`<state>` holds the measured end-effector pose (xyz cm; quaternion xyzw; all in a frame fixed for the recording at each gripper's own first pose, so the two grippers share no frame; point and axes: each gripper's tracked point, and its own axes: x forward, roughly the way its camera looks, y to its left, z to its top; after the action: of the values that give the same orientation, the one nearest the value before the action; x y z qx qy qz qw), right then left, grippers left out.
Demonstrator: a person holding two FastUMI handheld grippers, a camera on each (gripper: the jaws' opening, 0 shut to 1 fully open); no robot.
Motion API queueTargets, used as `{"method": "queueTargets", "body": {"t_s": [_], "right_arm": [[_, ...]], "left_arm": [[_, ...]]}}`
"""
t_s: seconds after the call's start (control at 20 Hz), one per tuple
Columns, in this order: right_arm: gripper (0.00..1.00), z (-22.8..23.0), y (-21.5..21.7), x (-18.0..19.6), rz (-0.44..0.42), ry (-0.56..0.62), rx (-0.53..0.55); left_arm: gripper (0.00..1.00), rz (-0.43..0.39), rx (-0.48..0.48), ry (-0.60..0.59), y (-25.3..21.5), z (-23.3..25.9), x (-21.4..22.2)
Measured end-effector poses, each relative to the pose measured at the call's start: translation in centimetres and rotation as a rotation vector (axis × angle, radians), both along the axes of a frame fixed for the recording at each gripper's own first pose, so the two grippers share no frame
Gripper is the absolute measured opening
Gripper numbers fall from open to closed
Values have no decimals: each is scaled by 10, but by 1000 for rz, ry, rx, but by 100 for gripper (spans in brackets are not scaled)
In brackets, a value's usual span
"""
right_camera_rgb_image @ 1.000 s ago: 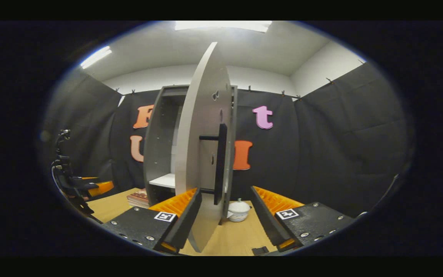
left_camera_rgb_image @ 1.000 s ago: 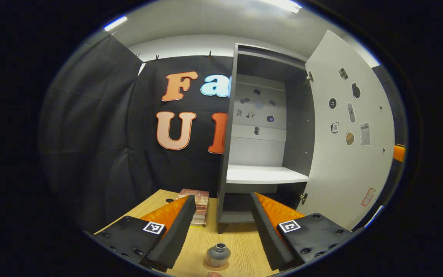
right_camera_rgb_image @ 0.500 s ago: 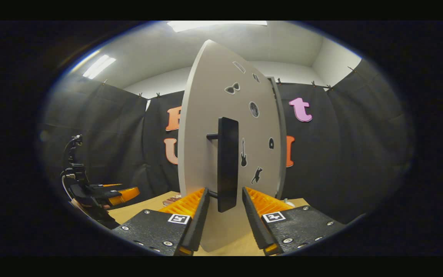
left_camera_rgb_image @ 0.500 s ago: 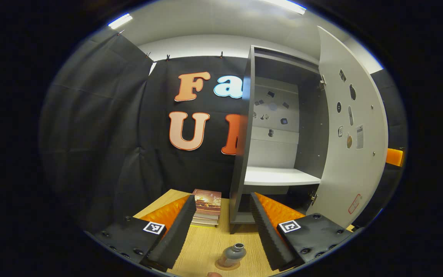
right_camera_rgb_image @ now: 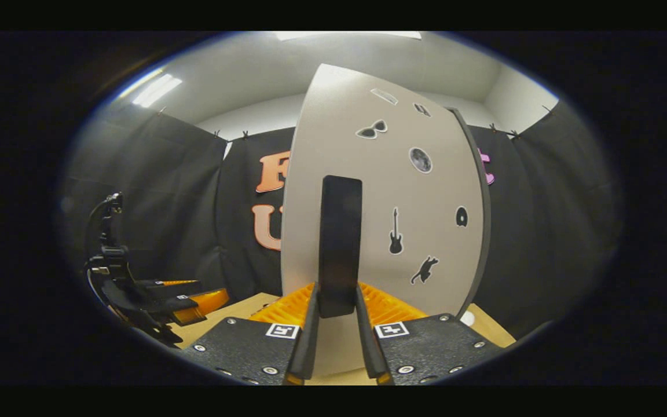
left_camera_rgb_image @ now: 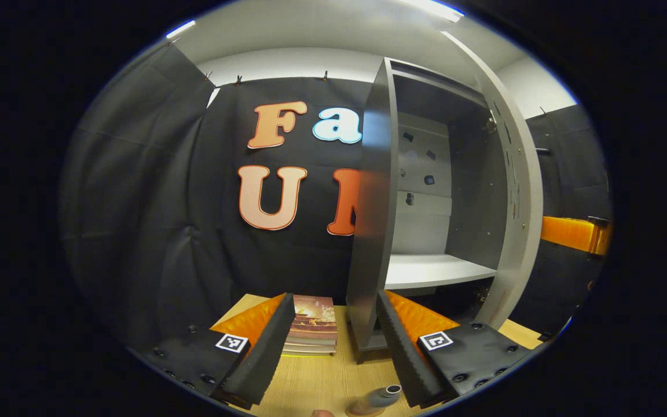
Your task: Open the cabinet door with the right hand, grasp the bottle in the cabinet with the left hand and place it on the coaster, then close the cabinet door with the right hand.
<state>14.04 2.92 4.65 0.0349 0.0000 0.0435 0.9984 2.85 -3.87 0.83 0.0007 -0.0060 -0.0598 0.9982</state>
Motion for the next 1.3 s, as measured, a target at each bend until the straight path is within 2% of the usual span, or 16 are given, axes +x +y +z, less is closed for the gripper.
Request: {"method": "queueTargets", "body": {"t_s": [0.3, 0.45, 0.6, 0.7, 1.3], "right_arm": [[31, -5, 18, 57, -82, -3, 53], [32, -9, 29, 83, -118, 10, 42], [29, -7, 37, 101, -124, 20, 57], [31, -8, 37, 104, -112, 28, 59], [31, -21, 35, 155, -41, 24, 93]], "left_arm": [[92, -77, -6, 18, 14, -4, 35], [92, -107, -30, 31, 19, -4, 45], [92, -101, -32, 49, 24, -10, 50], [92, -95, -31, 43, 25, -8, 50], [92, 13, -7, 0, 37, 7, 34]]}}
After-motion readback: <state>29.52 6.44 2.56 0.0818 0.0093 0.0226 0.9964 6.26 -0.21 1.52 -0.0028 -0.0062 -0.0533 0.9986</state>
